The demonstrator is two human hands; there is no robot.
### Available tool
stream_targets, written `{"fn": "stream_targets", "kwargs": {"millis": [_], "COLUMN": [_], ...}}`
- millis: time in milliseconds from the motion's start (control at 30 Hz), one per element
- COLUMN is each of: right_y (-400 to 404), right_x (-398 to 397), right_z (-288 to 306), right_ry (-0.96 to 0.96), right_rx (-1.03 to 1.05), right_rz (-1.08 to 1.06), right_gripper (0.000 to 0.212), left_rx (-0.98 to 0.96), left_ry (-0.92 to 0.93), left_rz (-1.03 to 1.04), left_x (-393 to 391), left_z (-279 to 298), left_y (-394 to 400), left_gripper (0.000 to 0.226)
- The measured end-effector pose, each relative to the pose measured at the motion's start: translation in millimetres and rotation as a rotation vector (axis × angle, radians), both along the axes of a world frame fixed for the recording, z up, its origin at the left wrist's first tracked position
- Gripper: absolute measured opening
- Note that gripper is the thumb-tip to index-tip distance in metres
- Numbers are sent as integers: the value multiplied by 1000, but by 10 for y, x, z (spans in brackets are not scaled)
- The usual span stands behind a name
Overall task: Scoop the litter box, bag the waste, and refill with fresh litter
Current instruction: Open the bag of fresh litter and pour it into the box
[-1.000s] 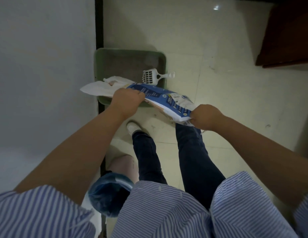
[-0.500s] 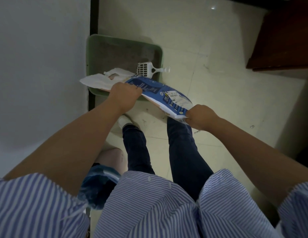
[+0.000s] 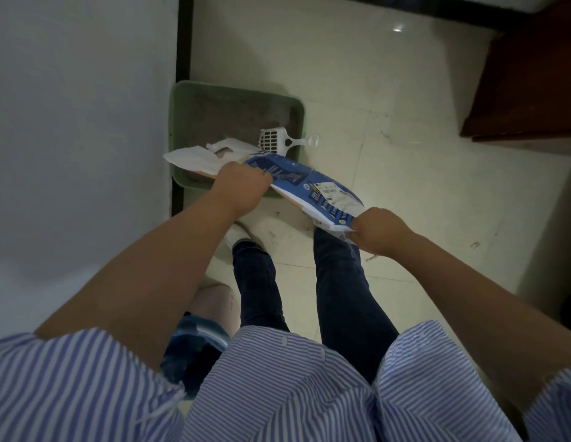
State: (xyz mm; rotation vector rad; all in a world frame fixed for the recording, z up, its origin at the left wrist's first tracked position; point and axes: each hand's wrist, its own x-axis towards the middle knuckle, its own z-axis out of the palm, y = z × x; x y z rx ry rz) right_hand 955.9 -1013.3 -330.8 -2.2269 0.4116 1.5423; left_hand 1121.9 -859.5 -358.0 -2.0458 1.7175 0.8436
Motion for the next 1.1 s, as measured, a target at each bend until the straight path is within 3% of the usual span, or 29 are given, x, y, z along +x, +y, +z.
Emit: {"fn": "stream_targets", "kwargs": {"millis": [33,100,233,400,567,1100], "right_y": [-3,-9,-36,-72,-149,-334], "right_x": [-3,9,45,24,-19,-302], "right_z": [-8,-14,-38,-35,13,191], "right_ry": [-3,-8,-17,-28,-13,13], "right_rx": [0,5,9,18,11,-32], "right_rz": [-3,-10,4,6,11,1], "right_gripper": [34,34,34,34,35,35], "left_rx": [64,192,193,208,221,174], "left_ry": [-10,-1,-67,-22,-92,-44], "left_rz": [13,88,44,186,38,17], "left_x": [-6,-5,27,2,-54,-382], "left_z": [29,-20,39,69,77,11], "left_y": [-30,-66,-113,-195,-230,-386], "left_gripper": [22,30,30,29,30,31]}}
